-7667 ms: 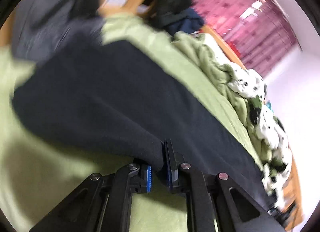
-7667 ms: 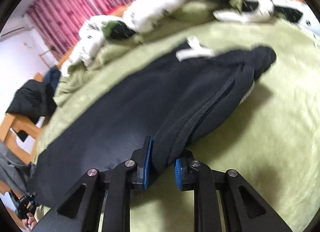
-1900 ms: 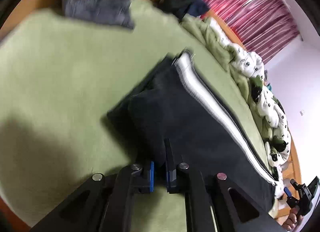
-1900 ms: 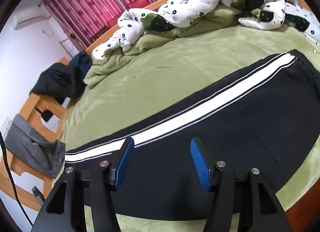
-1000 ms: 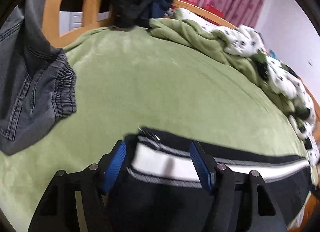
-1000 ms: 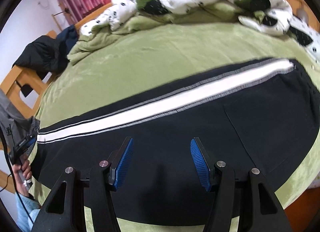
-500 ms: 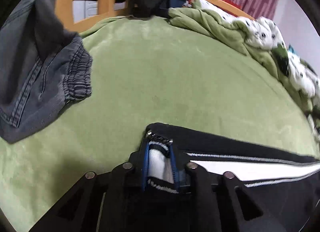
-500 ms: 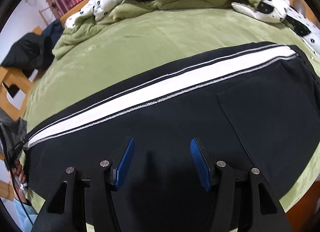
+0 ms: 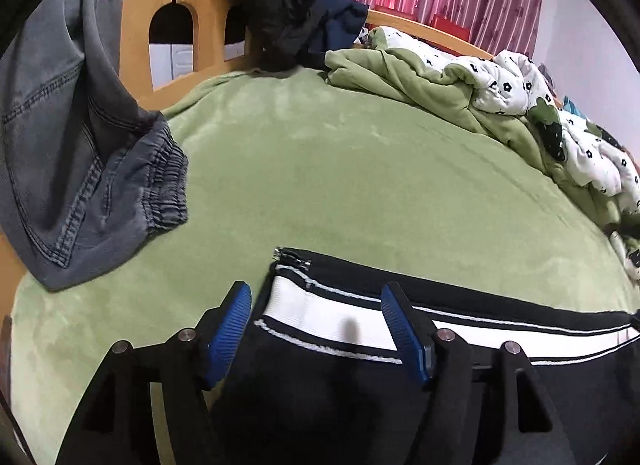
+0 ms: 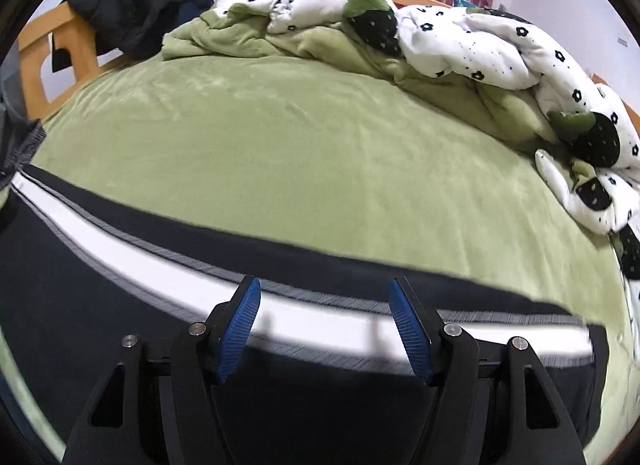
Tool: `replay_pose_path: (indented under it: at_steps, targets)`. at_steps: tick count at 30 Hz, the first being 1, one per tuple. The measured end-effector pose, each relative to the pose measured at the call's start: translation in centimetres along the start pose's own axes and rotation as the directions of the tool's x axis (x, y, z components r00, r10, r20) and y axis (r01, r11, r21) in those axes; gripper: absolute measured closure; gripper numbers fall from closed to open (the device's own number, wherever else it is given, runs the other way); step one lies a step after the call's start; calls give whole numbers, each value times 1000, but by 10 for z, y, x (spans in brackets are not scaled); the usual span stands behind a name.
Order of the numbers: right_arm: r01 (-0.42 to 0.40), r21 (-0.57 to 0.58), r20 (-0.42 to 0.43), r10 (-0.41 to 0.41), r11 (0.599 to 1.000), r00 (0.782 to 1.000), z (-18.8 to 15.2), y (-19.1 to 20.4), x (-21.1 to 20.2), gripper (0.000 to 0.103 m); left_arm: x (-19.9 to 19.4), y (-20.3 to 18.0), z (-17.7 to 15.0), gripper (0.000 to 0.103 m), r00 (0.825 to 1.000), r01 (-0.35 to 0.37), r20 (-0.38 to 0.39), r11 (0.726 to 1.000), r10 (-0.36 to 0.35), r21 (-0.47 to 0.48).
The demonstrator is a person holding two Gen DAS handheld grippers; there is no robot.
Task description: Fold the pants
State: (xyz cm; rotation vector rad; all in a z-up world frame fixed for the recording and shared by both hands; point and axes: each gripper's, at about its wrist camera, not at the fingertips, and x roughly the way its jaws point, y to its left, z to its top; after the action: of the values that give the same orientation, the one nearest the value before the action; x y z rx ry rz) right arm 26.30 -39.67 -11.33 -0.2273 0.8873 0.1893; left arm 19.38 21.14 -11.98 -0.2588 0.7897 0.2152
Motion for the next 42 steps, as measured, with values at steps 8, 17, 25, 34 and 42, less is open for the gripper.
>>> replay_pose_path:
  at_steps: [8,17,25,34,42]
  targets:
    - [-160,-76,-142,148,984,979,0,-26,59,57,-3,15,-13,37,1000,10,8,995,-9,-99]
    - [-132,-154,-14,131,979,991,14,-20,38,98,2,29,-18,37,1000,13,-7,982,-15,-190]
    - [-42,18,-18,42,999,999,6,-26,55,85,10,14,-19,37,999,6,-35,991,-10,-130]
    - [143,159,-66,-134,977,989,-18,-61,52,66,56,13,-24,29,988,-80,-140,992,66,-96]
    - [126,277,-42,-119,952,992,-1,-15,-22,62,-18,28,-18,31,995,9,-96,992,-21,-125]
